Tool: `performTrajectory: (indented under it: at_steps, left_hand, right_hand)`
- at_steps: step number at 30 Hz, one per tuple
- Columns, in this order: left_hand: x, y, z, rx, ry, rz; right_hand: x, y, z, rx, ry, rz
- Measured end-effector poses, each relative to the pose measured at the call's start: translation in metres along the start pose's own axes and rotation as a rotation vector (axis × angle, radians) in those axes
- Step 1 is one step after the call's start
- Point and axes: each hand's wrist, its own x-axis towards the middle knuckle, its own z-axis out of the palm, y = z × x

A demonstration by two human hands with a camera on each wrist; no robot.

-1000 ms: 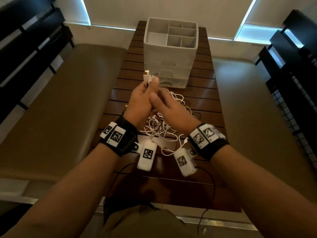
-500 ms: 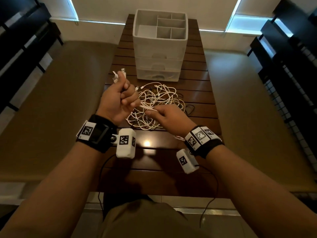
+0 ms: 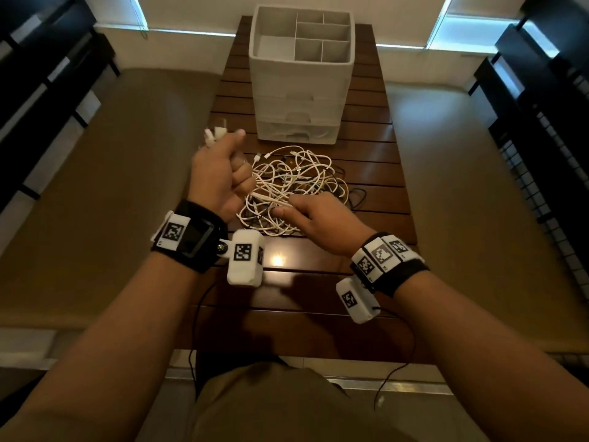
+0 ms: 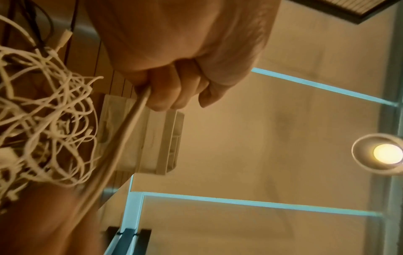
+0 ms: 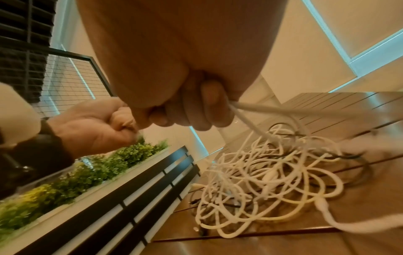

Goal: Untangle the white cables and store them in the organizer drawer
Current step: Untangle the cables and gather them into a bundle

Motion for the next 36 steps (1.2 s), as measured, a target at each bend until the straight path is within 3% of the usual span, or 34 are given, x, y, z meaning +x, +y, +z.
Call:
performTrajectory:
  at_steps: [4,10,14,17,19,24,26,29,33,36]
  left_hand:
    - [0.015,0.024,-0.032,-0.078,0.071,0.012]
    - [0.021,0.019,-0.056,-0.043,0.102,0.007]
    - [0.023,0.036,-0.065,-0.005,0.116,0.015]
    - [0.018,0.028,-0.052,0.083,0.054,-0.065]
    - [0.013,0.013,-0.041,0.165,0.020,-0.121]
    - [-0.002,-0.025,-0.010,0.524,-0.177,-0.139]
    - [-0.008,-0.038,0.005,0.663,-0.253,-0.148]
    - [-0.015,-0.047,0.021,0.811,-0.382,-0.127]
    - [-0.019,-0.042,0.028,1.035,-0.498,0.048]
    - [-0.016,-0.039,0.024,0.983,-0.484,0.081]
  right_hand:
    - [-0.027,0.040,-0.014,-0.111,-0.021,0.081]
    - [-0.061,0.088,-0.008,-0.364,-0.096,0.235]
    - [-0.059,0.088,-0.022,-0.238,0.108,0.271]
    - [-0.036,0.070,-0.024,-0.094,0.333,0.221]
    - [-0.022,0.056,-0.030,-0.134,0.382,0.161]
    - [-0.002,0.031,-0.044,-0.407,0.084,0.082]
    - [0.007,0.020,-0.044,-0.445,0.074,0.076]
    - [0.018,0.008,-0.050,-0.375,0.114,0.044]
    - [0.026,0.010,-0.054,-0.218,-0.033,0.124]
    - [0.027,0.016,-0.041,-0.167,-0.006,0.079]
